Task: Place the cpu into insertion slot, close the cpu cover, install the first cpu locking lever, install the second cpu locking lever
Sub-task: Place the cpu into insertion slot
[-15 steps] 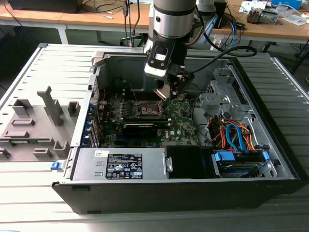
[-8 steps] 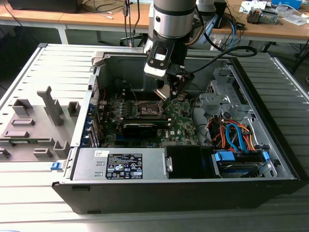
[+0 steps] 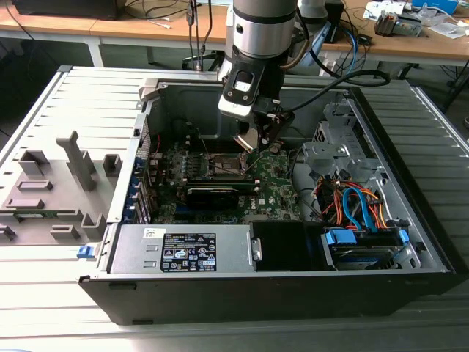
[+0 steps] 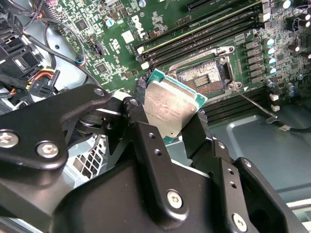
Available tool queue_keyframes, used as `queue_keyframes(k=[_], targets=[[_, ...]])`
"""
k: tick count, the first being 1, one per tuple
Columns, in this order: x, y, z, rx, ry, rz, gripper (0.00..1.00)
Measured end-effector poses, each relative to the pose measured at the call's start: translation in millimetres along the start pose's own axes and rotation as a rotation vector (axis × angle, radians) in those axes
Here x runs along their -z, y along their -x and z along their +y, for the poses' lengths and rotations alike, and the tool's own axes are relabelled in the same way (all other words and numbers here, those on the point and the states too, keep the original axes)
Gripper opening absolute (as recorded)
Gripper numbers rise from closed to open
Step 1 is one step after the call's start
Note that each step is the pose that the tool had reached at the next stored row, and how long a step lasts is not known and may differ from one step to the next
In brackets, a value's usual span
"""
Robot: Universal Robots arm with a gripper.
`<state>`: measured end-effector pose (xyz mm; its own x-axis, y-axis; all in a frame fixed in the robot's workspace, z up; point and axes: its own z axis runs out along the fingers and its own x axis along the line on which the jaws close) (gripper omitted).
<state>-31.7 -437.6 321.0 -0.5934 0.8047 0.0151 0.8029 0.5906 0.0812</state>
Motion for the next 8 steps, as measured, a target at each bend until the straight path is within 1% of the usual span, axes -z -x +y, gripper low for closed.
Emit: queue_keyframes(k=[8], targets=[[0.0, 0.0, 0.0, -0.008, 0.0001, -0.0007, 0.55]])
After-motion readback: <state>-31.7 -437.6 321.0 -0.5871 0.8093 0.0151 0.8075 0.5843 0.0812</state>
